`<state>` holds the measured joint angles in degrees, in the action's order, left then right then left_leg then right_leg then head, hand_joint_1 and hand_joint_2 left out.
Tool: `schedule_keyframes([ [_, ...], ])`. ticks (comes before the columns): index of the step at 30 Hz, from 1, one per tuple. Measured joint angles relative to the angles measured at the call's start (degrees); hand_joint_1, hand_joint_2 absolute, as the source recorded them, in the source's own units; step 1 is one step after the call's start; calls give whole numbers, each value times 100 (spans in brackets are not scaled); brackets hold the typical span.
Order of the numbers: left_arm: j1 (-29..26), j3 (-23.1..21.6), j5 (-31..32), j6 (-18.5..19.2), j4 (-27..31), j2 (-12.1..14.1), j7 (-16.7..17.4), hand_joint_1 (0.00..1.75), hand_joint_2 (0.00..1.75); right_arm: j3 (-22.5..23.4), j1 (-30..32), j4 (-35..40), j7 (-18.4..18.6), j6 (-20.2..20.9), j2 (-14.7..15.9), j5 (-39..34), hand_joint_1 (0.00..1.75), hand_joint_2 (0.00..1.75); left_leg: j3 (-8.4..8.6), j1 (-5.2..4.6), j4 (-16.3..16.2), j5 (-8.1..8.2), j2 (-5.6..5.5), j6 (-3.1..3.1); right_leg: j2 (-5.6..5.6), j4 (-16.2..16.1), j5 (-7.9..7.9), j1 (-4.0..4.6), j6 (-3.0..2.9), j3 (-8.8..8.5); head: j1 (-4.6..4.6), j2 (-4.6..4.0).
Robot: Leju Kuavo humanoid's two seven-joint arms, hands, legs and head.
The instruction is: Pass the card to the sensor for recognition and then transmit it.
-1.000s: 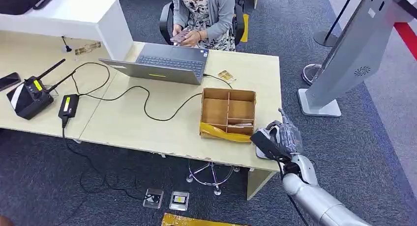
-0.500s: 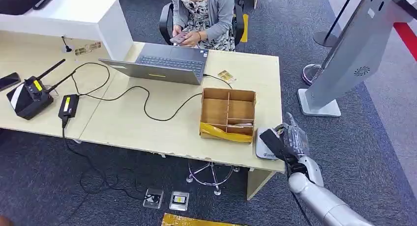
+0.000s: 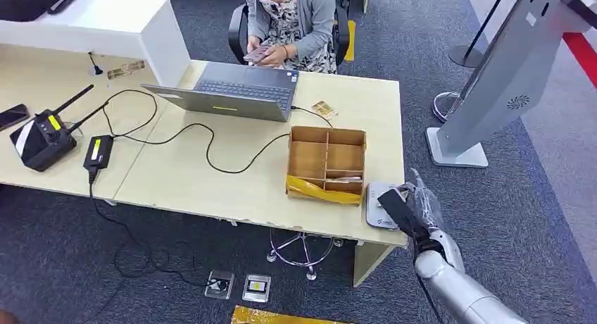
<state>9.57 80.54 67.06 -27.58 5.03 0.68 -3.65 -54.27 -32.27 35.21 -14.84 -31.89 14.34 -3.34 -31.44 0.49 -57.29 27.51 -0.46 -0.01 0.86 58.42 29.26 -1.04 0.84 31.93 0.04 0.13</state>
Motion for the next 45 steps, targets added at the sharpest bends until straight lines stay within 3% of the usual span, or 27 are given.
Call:
schedule_keyframes([
  [8, 0, 0, 70, 61, 0, 13, -87, 0, 0, -4, -219, 53, -59, 162, -77, -65, 175, 175, -3, 0, 0, -1, 0, 0, 1, 2, 0, 0, 0, -1, 0, 0],
  [21, -1, 0, 151, 234, 0, -13, -369, 0, 0, -153, -1364, 603, 685, 347, -243, 829, 175, 175, -3, 0, -1, -1, 0, 0, 1, 3, -2, 0, 0, 1, 0, 0],
  [26, -2, 0, 251, 359, 0, -48, -361, 0, 0, -173, -1495, 800, 883, 234, -256, 1115, 175, 175, -3, 0, -1, -1, -2, 0, 3, 2, -1, 0, 0, 1, 2, 0],
  [33, 0, 0, 319, 450, 0, -57, -297, 0, 0, -256, -1568, 1003, 1406, 26, -256, 2112, 175, 175, -3, 0, -1, -1, -1, 0, 2, 2, -1, 0, 0, 2, 0, 0],
  [45, 157, 0, 431, 645, 2, -55, -313, 0, 0, -341, -1924, 973, 1657, 404, -312, 2723, 175, 175, -3, 0, -1, -2, -2, 0, 3, 3, -1, 0, 0, 1, 2, 0],
])
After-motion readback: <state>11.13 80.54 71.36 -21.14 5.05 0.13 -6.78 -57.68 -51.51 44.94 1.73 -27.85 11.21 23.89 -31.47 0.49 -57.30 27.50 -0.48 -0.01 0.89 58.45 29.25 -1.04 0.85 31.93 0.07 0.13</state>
